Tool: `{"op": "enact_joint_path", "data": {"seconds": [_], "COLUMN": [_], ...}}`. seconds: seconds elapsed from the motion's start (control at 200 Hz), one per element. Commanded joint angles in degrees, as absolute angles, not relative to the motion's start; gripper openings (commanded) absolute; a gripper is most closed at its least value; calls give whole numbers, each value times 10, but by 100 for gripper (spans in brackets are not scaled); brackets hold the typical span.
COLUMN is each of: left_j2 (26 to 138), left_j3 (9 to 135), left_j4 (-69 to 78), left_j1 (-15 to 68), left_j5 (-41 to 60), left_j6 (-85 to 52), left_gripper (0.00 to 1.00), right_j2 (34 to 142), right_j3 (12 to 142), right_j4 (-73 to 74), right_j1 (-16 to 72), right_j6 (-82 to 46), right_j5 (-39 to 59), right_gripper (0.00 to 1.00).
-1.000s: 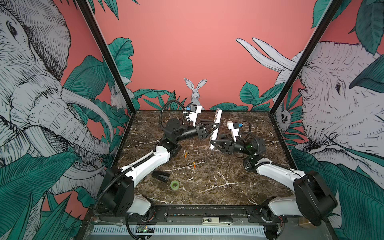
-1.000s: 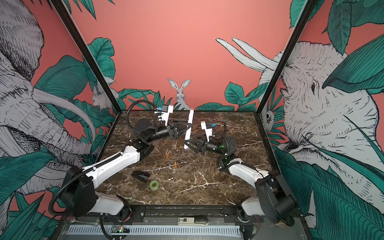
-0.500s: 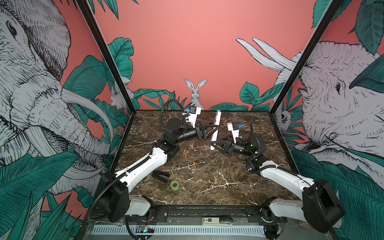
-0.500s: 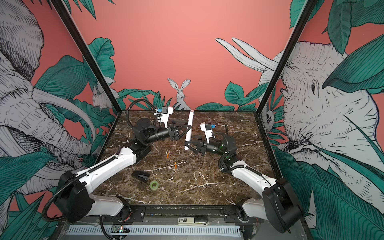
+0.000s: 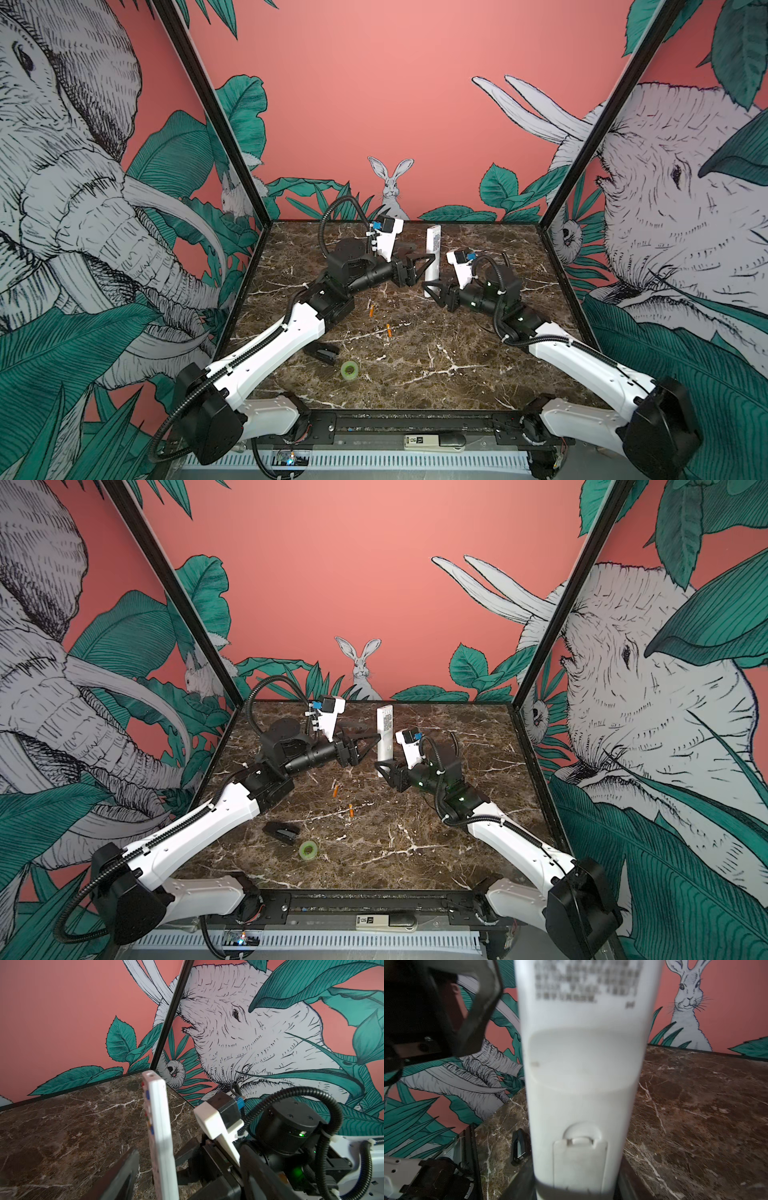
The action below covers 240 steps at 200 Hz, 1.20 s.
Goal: Load the batteries into the remote control
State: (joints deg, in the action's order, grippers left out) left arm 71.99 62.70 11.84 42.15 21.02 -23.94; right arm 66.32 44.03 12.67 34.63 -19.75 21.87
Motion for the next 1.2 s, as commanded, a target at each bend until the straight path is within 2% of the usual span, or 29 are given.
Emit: {"op": "enact_joint_path", "data": {"seconds": [0.0, 0.655, 1.05, 1.195], "left_j2": [723, 800, 844, 855], "left_j3": [646, 682, 693, 693], "left_j4": [102, 135, 147, 148], "left_j1": [427, 449, 454, 454], "left_j5": [156, 67, 59, 65], "left_j6": [-221, -258, -278, -285], "left_gripper": [73, 57, 48, 42], "right_j2": [657, 676, 676, 683], "right_j3": [445, 450, 443, 444], "right_j4": [139, 141, 140, 140], "right_j1": [356, 417, 430, 433], "right_j6": [-182, -178, -169, -167], "right_j5": [156, 58, 24, 21], "right_gripper": [0, 0, 0, 0]}}
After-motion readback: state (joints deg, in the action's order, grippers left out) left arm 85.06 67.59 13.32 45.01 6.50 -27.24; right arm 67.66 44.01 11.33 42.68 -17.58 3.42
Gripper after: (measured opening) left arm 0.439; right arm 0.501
